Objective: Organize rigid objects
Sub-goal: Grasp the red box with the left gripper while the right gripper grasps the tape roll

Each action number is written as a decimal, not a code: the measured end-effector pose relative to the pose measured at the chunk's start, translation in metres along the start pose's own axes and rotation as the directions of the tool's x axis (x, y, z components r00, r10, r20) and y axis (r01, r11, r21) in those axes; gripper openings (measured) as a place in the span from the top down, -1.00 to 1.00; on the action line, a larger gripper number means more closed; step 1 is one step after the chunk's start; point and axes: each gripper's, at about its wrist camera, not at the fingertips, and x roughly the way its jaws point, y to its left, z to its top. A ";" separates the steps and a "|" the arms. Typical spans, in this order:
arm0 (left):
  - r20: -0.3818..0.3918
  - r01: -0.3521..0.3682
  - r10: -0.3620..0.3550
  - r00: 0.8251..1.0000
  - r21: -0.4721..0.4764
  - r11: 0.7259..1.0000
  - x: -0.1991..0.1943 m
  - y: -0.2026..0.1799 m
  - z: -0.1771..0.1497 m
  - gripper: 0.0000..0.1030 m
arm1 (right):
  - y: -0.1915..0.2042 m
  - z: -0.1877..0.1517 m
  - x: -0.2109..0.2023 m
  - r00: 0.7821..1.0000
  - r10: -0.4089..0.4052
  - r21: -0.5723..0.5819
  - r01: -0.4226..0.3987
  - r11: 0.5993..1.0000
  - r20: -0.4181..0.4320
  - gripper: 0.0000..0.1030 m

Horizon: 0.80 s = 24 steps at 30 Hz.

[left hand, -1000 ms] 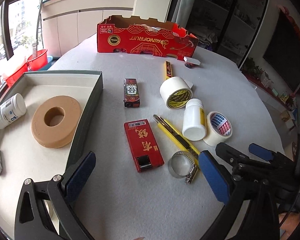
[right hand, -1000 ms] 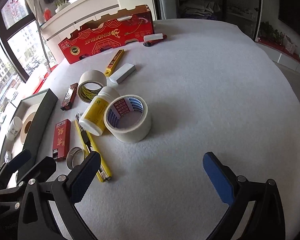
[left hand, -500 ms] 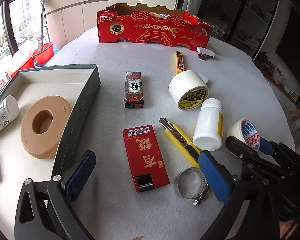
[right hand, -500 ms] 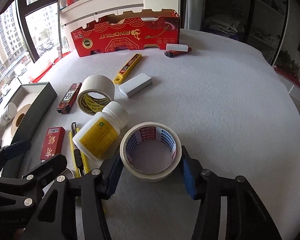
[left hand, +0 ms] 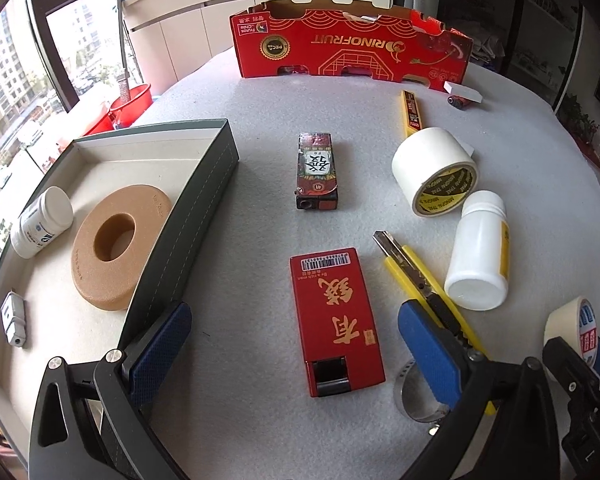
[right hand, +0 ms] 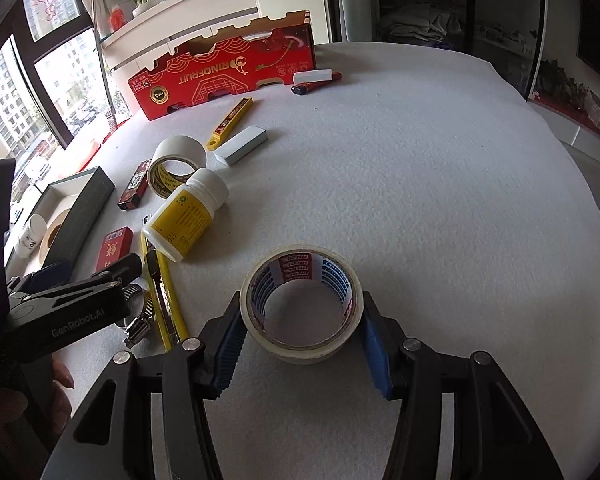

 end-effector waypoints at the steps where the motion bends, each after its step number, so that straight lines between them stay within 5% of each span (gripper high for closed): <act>1: -0.010 0.004 -0.004 1.000 -0.010 1.000 0.000 0.000 0.001 -1.00 | -0.001 -0.001 -0.001 1.000 0.002 0.005 -0.002 1.000 -0.001 -0.06; 6: -0.031 0.064 -0.063 0.998 0.026 0.998 -0.001 -0.009 0.001 -0.89 | -0.007 -0.007 -0.008 1.000 0.023 0.047 -0.022 0.999 -0.011 -0.06; 8: -0.025 0.098 -0.096 0.995 0.049 0.994 -0.006 -0.014 0.000 -0.61 | -0.009 -0.010 -0.013 1.000 0.026 0.059 -0.026 0.998 -0.008 -0.06; 11: -0.014 0.108 -0.108 0.994 0.055 0.993 -0.013 -0.012 0.001 0.22 | -0.010 -0.015 -0.023 1.000 0.022 0.063 -0.022 0.998 0.006 -0.06; 12: -0.024 0.138 -0.137 0.990 0.041 0.990 -0.014 -0.008 0.001 0.27 | -0.010 -0.016 -0.027 1.000 0.022 0.066 -0.023 0.998 0.012 -0.06; 16: -0.037 0.209 -0.209 0.977 -0.017 0.978 -0.023 0.007 -0.008 0.27 | -0.006 -0.022 -0.039 0.999 0.024 0.068 -0.026 0.997 0.030 -0.06; 24: 0.040 0.258 -0.260 0.965 0.049 0.965 -0.074 0.014 -0.051 0.27 | 0.012 -0.039 -0.052 0.999 0.042 0.054 -0.043 0.998 0.017 -0.06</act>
